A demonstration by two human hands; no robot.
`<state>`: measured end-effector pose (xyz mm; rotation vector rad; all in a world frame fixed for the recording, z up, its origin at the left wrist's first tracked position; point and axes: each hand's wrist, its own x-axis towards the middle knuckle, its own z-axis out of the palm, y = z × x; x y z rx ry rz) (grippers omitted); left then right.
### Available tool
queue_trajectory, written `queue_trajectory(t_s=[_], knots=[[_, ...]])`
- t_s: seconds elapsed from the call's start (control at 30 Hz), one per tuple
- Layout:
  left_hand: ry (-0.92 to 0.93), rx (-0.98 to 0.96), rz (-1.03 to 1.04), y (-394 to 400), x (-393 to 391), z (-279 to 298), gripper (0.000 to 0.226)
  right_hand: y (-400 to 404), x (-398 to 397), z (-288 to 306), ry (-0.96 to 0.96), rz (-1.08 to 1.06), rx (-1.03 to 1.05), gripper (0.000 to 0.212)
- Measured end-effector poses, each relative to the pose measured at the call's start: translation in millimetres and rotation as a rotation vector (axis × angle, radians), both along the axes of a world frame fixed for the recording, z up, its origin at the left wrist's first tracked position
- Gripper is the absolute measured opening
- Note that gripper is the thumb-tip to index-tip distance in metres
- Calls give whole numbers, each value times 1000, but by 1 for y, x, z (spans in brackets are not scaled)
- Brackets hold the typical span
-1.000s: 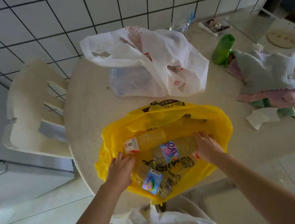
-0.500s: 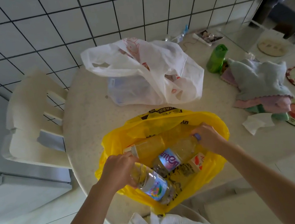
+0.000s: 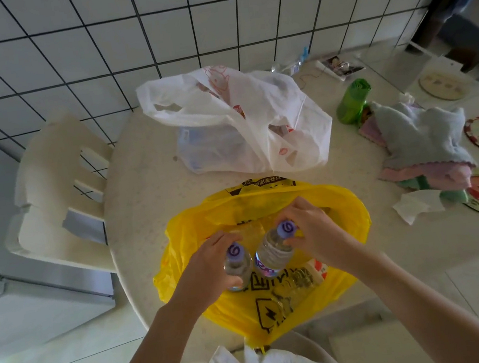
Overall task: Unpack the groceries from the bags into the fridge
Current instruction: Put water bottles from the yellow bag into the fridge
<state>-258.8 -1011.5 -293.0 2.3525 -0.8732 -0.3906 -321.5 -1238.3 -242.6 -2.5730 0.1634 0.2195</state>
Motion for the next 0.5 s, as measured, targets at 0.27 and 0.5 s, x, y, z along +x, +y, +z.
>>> queue_trajectory(t_s=[0.27, 0.5], knots=[[281, -308, 259, 7, -17, -22, 61, 39, -24, -40, 61, -174, 384, 45], [292, -350, 375, 7, -37, -51, 78, 64, -36, -78, -126, -342, 398, 79]])
